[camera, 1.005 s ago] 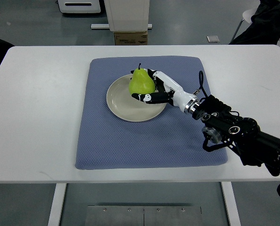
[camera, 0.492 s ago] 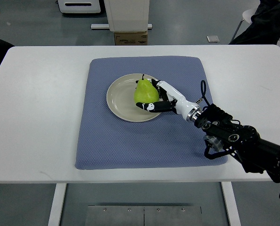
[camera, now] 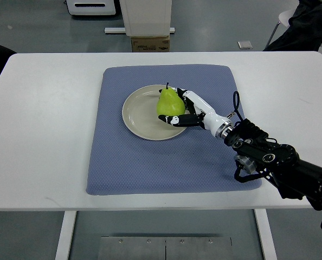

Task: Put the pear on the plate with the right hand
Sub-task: 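Lower the pear onto the plate center with the right hand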

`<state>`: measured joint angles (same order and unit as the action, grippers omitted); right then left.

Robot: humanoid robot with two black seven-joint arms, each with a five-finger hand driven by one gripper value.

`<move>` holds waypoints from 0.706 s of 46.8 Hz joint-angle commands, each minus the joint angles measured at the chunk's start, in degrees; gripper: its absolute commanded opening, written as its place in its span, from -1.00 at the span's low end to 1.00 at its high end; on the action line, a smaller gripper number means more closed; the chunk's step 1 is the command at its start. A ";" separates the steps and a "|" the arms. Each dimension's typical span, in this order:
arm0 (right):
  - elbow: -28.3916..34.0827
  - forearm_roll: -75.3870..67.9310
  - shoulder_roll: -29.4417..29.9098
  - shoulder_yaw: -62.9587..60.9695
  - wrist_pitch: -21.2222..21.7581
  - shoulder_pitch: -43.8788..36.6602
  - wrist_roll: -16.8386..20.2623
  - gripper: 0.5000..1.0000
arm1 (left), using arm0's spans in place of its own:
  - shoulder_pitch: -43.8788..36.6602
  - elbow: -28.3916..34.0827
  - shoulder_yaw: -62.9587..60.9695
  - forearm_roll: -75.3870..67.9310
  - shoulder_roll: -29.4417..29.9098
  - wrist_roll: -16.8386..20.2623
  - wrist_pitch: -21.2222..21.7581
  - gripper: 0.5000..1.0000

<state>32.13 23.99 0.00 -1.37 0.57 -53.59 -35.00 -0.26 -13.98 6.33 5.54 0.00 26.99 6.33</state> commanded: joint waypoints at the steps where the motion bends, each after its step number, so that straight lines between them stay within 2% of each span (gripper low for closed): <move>1: 0.03 0.00 0.00 0.05 0.05 -0.12 0.00 0.59 | 0.00 0.00 0.00 0.00 0.00 -0.01 0.00 1.00; 8: 0.12 -0.09 0.00 -0.04 0.05 -0.12 0.00 0.92 | 0.00 0.00 0.00 0.00 0.00 -0.01 0.00 1.00; 15: 0.21 -0.09 0.00 0.05 0.05 -0.38 0.00 0.99 | 0.00 0.00 0.00 0.00 0.00 -0.01 0.00 1.00; 33: 0.47 -0.17 0.00 -0.04 1.19 -0.91 0.00 1.00 | 0.00 0.00 0.00 0.00 0.00 -0.01 0.00 1.00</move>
<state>32.54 23.82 0.00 -1.39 1.53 -54.43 -35.00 -0.26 -13.97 6.33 5.54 0.00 26.99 6.33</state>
